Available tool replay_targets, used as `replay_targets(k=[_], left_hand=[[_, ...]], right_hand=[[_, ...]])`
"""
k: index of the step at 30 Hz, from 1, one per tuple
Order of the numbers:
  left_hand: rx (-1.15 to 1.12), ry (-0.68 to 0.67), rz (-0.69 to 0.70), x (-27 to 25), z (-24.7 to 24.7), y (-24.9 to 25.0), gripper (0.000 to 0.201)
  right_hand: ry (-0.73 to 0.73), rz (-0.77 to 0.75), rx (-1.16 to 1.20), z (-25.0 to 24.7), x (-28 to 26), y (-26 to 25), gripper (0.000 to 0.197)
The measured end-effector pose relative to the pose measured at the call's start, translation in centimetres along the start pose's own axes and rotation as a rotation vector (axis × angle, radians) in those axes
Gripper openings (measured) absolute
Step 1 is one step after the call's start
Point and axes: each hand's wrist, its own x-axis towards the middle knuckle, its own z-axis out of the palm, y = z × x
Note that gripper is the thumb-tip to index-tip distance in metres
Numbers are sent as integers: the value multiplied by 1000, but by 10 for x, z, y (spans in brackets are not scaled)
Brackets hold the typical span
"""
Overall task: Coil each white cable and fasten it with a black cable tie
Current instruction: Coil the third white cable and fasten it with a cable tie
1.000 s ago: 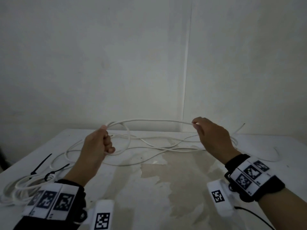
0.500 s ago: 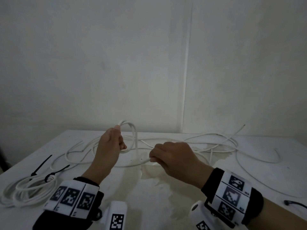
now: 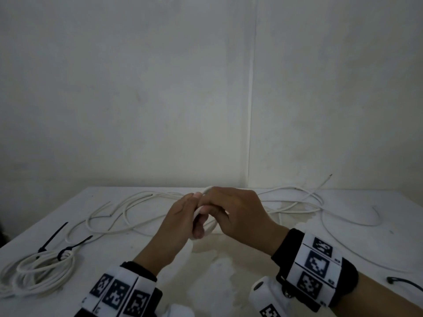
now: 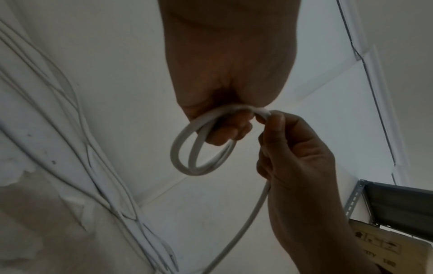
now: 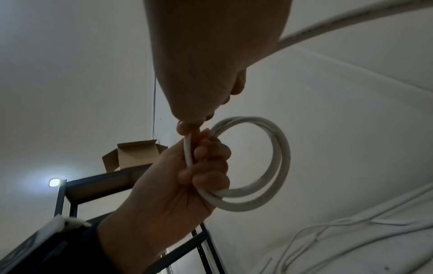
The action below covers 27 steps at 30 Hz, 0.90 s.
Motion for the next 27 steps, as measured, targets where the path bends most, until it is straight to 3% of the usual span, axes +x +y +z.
replay_targets(k=[7,12,15,17,23,27], left_hand=[[-70,-147,-87,-2,3,8,38],[-192,-211,-210,-2,3,12,40],[-249,-206,-234,-3,3,13,40],[-254,-184,-221,-4,4,16,38],[-319,-73,-194,-1,1,17,38],[-340,-72,-192,0,0,13,38]], right_hand=[[-12,66,7,-17,5,7,25],[-134,307,78,-26,8,17,18],[-183,495,186,-29,10,26,14],[-213,542,253,-28,9,25,24],[-314,698,583,-33,11,5,26],[-368,667,587,-37,12,5,17]])
